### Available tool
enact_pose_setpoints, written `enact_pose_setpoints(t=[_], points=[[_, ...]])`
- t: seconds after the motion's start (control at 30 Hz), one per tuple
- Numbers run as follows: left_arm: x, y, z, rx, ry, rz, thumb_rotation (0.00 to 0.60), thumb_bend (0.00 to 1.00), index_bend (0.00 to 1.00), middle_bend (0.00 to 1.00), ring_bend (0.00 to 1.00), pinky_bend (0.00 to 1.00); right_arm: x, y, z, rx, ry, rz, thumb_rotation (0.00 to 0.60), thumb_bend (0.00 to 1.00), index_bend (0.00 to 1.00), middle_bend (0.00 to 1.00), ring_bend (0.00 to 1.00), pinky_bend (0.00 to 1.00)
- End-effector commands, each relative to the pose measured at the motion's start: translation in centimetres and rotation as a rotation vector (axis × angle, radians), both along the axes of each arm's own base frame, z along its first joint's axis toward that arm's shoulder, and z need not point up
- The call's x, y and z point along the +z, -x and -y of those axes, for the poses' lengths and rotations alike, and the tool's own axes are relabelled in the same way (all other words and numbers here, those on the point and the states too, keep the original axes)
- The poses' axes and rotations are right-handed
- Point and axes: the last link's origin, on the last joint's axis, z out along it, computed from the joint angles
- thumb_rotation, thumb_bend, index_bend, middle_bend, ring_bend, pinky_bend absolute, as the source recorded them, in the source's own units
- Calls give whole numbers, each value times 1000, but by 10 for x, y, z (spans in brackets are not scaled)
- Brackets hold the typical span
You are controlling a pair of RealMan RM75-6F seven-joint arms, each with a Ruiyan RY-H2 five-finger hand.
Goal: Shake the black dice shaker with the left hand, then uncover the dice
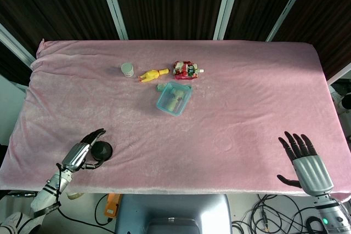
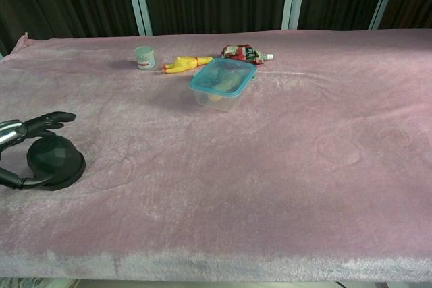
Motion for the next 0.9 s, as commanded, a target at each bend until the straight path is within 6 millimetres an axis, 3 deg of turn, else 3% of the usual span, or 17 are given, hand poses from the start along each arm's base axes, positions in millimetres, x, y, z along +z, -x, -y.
enact_pose_setpoints(t=[0.03,0.4,0.57,0.73,0.9], points=[[0,2,-1,21,7,15,600,311,0,0,0,100,-1,0,0,1,-3,-1,600,137,0,0,0,151],[-8,2,3,84,97,105,600,311,0,4,0,122,-4,0,2,0,-21,-17,600,137,0,0,0,151],[-12,3,5,110,168,132,600,312,4,34,48,160,-4,-1,2,1,-21,-17,600,137,0,0,0,151],[-16,3,6,111,185,134,600,314,10,68,113,245,-4,-1,2,3,-23,-17,600,137,0,0,0,151],[-20,4,6,113,184,137,600,321,28,137,230,402,-4,-1,2,2,-25,-19,600,137,0,0,0,151]])
